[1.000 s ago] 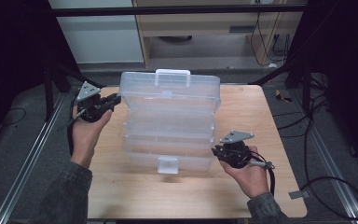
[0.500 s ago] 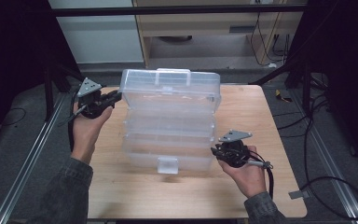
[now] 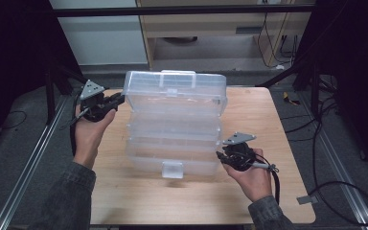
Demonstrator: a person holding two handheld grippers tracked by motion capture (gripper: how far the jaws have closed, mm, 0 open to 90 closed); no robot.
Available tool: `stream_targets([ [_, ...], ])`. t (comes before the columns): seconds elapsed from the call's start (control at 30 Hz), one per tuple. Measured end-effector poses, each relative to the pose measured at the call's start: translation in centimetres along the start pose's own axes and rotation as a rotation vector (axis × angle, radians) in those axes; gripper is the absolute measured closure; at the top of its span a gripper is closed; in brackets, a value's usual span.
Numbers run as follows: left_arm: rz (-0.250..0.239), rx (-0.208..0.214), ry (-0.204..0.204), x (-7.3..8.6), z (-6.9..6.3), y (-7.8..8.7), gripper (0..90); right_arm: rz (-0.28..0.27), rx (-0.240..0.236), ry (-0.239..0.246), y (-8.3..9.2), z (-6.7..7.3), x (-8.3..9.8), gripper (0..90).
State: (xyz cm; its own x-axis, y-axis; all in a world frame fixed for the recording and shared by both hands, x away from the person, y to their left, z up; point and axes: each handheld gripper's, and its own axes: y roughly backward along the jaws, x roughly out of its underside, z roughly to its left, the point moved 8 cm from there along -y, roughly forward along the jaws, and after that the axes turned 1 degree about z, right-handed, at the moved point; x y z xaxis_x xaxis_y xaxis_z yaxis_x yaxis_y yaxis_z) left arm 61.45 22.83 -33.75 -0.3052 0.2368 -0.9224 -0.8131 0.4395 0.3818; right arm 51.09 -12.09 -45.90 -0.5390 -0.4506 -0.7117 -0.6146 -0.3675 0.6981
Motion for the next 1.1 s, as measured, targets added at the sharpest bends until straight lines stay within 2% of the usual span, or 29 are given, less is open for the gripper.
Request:
stream_targets([
  [0.17,-0.001,0.006,-0.003,0.0,-0.3,0.2,78.8,0.020,-0.004,0.021,-0.1,-0.3,0.1,68.3],
  [0.6,0.002,-0.017,-0.016,-0.4,-0.1,-0.2,82.2,0.019,-0.017,0.022,-0.1,-0.6,0.2,68.2],
  [0.73,0.002,-0.007,0.004,-0.5,0.2,-0.3,85.8,0.017,-0.018,0.023,-0.1,-0.6,0.2,68.1],
  [1.1,-0.006,-0.003,0.025,-1.1,0.6,-1.1,85.5,0.014,-0.021,0.019,-0.1,-0.6,0.2,67.9],
])
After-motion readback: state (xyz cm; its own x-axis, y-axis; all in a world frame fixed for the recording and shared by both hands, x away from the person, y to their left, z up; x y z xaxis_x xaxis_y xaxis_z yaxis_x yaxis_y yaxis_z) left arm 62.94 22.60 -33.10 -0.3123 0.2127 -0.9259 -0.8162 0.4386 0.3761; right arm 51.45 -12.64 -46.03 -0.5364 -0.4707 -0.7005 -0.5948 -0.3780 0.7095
